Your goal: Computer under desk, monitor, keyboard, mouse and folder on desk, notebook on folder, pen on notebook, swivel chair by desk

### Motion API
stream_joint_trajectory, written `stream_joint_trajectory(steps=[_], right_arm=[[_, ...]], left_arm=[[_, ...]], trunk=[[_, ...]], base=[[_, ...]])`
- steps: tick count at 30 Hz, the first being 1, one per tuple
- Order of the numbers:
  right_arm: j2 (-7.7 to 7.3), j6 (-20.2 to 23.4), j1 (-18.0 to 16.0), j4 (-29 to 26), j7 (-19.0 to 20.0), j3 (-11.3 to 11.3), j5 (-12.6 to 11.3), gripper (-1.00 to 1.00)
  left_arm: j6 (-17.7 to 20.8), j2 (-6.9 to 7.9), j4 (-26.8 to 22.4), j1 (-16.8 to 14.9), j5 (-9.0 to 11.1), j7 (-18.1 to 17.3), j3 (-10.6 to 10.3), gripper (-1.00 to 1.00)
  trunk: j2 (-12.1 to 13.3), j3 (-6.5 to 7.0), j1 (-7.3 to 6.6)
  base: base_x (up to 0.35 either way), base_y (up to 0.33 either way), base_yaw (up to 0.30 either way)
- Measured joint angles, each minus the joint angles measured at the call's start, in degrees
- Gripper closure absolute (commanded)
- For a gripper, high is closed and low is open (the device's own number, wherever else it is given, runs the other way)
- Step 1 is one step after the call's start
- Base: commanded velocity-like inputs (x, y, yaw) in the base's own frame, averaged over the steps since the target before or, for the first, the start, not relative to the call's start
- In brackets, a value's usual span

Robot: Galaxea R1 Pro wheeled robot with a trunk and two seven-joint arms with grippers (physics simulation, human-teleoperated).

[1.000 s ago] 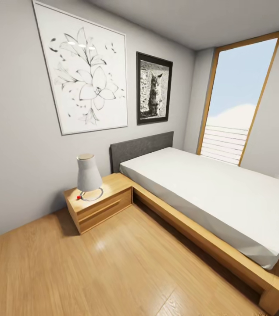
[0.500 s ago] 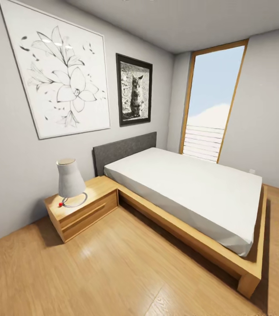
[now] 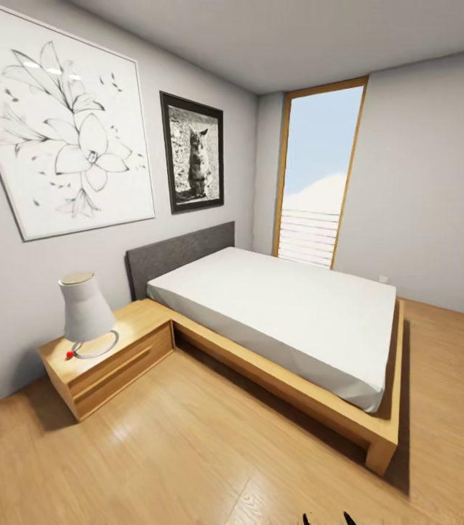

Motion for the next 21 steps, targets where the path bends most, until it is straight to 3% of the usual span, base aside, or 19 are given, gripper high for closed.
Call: stream_joint_trajectory(steps=[3, 4, 5, 8, 13, 21], right_arm=[[-1.70, -0.11, -2.64, 4.41, -0.06, -0.17, -0.23, -1.00], [-1.90, -0.13, -2.84, 4.85, -0.07, -0.25, -0.25, -1.00], [-2.09, -0.18, -3.09, 5.51, -0.05, -0.29, -0.26, -1.00], [-1.98, -0.20, -3.16, 5.74, -0.02, -0.14, -0.20, -1.00], [-1.88, -0.20, -3.18, 5.80, 0.04, 0.10, -0.09, -1.00], [-1.81, -0.21, -3.19, 5.82, 0.07, 0.24, -0.01, -1.00]], left_arm=[[-1.70, 0.91, 5.01, -0.43, 0.37, 0.04, 0.16, -1.00], [-3.41, 1.60, 5.63, -0.47, 0.43, 0.05, 0.23, -1.00], [-8.46, 3.11, 6.57, -0.51, 0.52, -0.12, 0.31, -1.00], [-11.78, 3.64, 7.21, -0.52, 0.53, -0.13, 0.20, -1.00], [-13.13, 3.76, 8.40, -0.53, 0.51, -0.08, 0.24, -1.00], [-13.57, 3.69, 9.02, -0.53, 0.49, -0.05, 0.18, -1.00]], trunk=[[1.20, 0.63, -0.66], [1.61, 0.84, -0.88], [1.62, 0.85, -0.89], [1.62, 0.86, -0.89], [1.62, 0.87, -0.90], [1.61, 0.87, -0.92]], base=[[0.000, 0.000, -0.275], [0.000, 0.000, -0.289], [0.000, 0.000, -0.293], [0.000, 0.000, -0.296], [0.053, 0.000, -0.299], [0.266, 0.000, -0.300]])
